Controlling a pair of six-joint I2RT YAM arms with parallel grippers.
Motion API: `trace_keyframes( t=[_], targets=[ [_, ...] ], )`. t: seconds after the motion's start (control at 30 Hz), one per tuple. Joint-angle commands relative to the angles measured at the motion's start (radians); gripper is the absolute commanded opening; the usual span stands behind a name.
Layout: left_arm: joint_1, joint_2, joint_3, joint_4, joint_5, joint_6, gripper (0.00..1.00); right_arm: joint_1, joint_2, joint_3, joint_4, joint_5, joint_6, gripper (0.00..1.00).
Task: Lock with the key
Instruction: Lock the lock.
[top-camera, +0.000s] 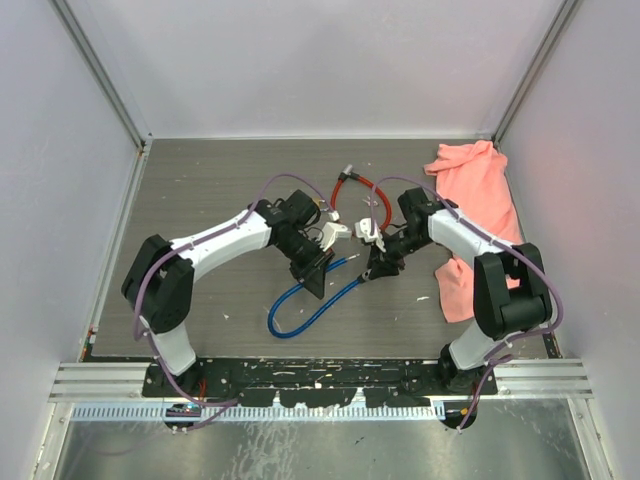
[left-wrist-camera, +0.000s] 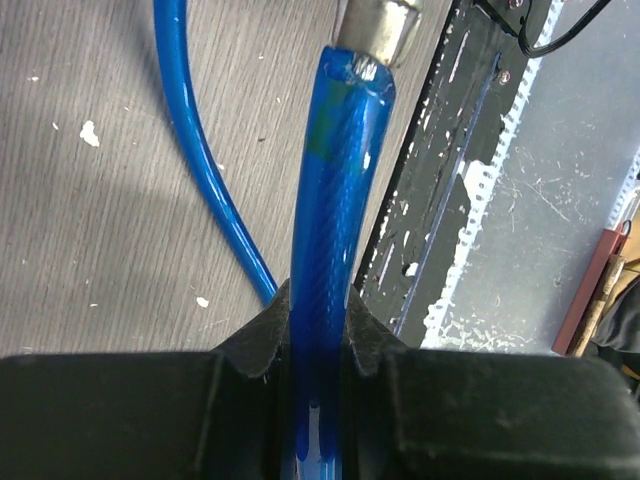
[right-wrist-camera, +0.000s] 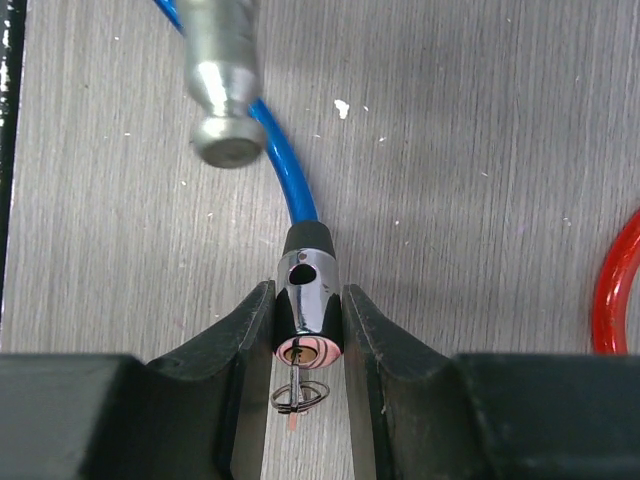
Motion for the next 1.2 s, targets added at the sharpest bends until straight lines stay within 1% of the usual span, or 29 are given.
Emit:
trace_keyframes(
  t=[0.0, 0.13, 0.23, 0.33, 0.43, 0.53, 0.6, 0.7, 0.77, 0.87, 0.93, 1.0, 1.07, 1.17],
  targets=[
    [-0.007, 0.010, 0.035, -0.063, 0.044, -0.024, 0.00, -0.025, 0.038, -0.002, 0.101, -0.024, 0.053, 0.01],
    [0.035, -0.001, 0.037, 0.012, 0.052, -0.114, 0.00, -0.081, 0.083, 0.068, 0.063, -0.057, 0.078, 0.01],
    [0.104, -0.038, 0.009, 0.126, 0.067, -0.226, 0.00, -0.101, 0.103, 0.147, 0.018, -0.021, 0.096, 0.01],
    [0.177, -0.093, -0.060, 0.294, 0.085, -0.358, 0.00, -0.102, 0.132, 0.245, -0.054, 0.029, 0.093, 0.01],
    [0.200, -0.179, -0.166, 0.463, 0.077, -0.452, 0.00, -0.103, 0.144, 0.346, -0.099, 0.065, 0.100, 0.01],
    [0.200, -0.266, -0.233, 0.537, -0.022, -0.456, 0.00, -0.102, 0.139, 0.460, -0.120, 0.114, 0.106, 0.01],
    [0.199, -0.338, -0.284, 0.587, -0.124, -0.443, 0.00, -0.100, 0.128, 0.531, -0.128, 0.146, 0.106, 0.01],
    [0.189, -0.447, -0.376, 0.714, -0.229, -0.411, 0.00, -0.084, 0.103, 0.631, -0.131, 0.203, 0.107, 0.01],
    [0.158, -0.519, -0.430, 0.803, -0.294, -0.359, 0.00, -0.053, 0.073, 0.668, -0.110, 0.254, 0.112, 0.01],
    [0.104, -0.550, -0.466, 0.892, -0.343, -0.312, 0.00, 0.024, 0.008, 0.644, -0.038, 0.332, 0.125, 0.01],
    [0.084, -0.525, -0.435, 0.853, -0.340, -0.319, 0.00, 0.093, -0.070, 0.564, 0.080, 0.389, 0.134, 0.01],
    [0.073, -0.478, -0.405, 0.839, -0.299, -0.368, 0.00, 0.152, -0.130, 0.480, 0.164, 0.441, 0.113, 0.01],
    [0.070, -0.445, -0.382, 0.843, -0.235, -0.437, 0.00, 0.202, -0.146, 0.469, 0.164, 0.481, 0.061, 0.01],
    [0.070, -0.414, -0.341, 0.819, -0.119, -0.471, 0.00, 0.217, -0.147, 0.502, 0.096, 0.478, -0.050, 0.01]
  ],
)
